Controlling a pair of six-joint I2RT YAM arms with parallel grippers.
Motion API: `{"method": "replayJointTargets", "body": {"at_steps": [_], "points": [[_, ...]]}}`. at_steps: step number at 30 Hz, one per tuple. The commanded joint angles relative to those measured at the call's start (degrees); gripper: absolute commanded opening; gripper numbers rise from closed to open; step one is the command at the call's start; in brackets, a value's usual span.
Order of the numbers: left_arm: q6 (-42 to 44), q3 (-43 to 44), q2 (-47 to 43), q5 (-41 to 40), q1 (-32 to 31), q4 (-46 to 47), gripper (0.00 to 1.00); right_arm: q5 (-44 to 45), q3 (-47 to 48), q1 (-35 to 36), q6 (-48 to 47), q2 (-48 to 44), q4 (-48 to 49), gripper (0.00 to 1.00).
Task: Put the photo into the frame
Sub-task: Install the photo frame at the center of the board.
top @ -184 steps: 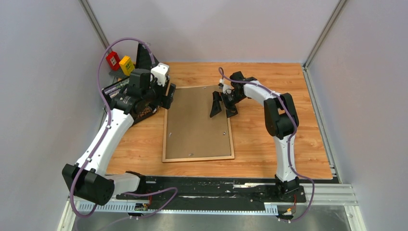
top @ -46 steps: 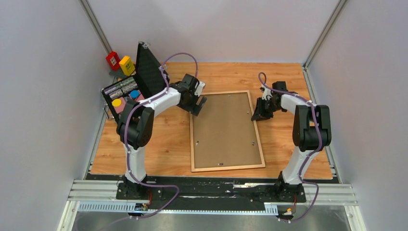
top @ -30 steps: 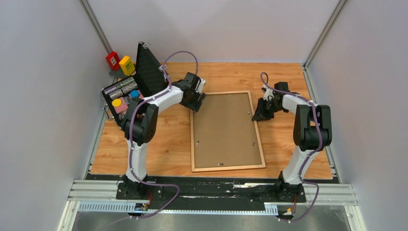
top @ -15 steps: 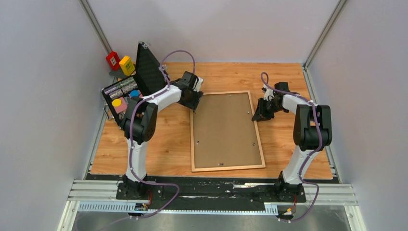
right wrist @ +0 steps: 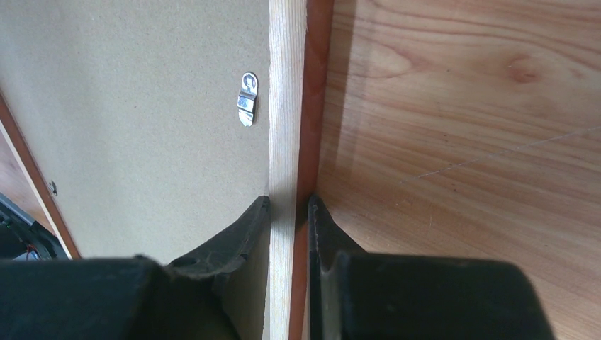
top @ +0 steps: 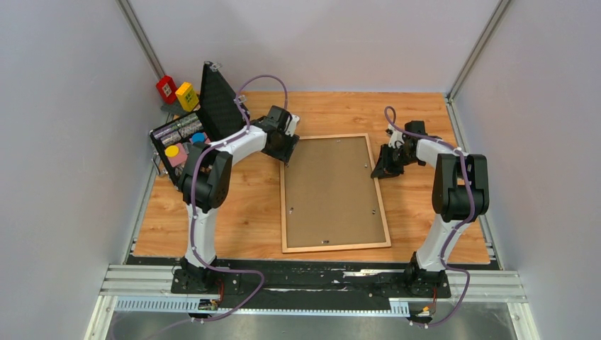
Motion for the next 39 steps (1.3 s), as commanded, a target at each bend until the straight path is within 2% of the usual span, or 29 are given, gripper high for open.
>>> {"method": "replayJointTargets", "body": {"at_steps": [1,26,39], "points": [[0.49,-1.90,-1.21,0.95,-0.10,0.33,0.65,0.96,-1.41,-0.22,-0.63,1.86,-1.39,0.00],[2.52,-7.43,-4.27,3.23,-0.11,-0.32,0.56,1.61,-1.50,-0.40,-0.19,2.57,-1.13,0.00],[4.27,-8.52,-6.67,2.58,-0.11,-1.21,0.56,1.78,-1.59,-0.40,-0.19,2.52,-1.13,0.00]]}}
